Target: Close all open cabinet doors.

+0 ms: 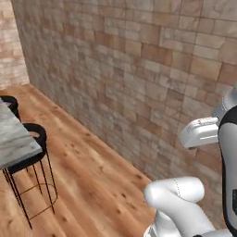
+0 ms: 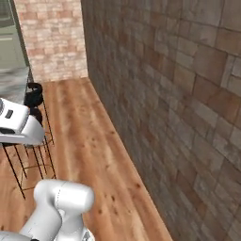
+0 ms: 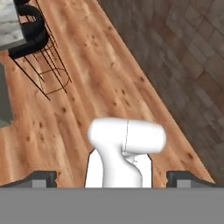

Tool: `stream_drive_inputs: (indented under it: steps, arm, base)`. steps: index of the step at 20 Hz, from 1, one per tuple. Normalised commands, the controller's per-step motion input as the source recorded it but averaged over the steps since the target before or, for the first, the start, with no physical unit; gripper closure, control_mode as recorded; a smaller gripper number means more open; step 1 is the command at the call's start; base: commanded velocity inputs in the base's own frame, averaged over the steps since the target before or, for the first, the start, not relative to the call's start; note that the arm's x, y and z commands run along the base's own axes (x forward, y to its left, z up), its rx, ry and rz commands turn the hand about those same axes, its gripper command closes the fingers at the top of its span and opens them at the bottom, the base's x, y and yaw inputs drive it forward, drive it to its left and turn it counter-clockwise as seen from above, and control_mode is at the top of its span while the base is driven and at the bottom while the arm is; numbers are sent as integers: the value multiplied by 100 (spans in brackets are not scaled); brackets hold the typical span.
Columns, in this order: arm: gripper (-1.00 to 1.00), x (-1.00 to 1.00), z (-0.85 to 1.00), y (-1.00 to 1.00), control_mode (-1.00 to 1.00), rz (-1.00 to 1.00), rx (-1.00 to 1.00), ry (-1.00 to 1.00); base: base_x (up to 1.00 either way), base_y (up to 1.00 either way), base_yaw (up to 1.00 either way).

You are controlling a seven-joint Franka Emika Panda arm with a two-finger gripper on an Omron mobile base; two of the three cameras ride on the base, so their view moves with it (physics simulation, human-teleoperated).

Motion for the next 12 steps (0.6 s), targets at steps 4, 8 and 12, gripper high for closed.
stream_drive_inputs:
  steps: [4, 8, 12]
  arm:
    - [-100, 0, 0, 0, 100, 0, 0, 0]
    - [-100, 0, 0, 0, 100, 0, 0, 0]
    - [-100, 0, 0, 0, 100, 0, 0, 0]
  base:
    - [71, -75, 62]
    - [82, -77, 59]
    - [93, -77, 42]
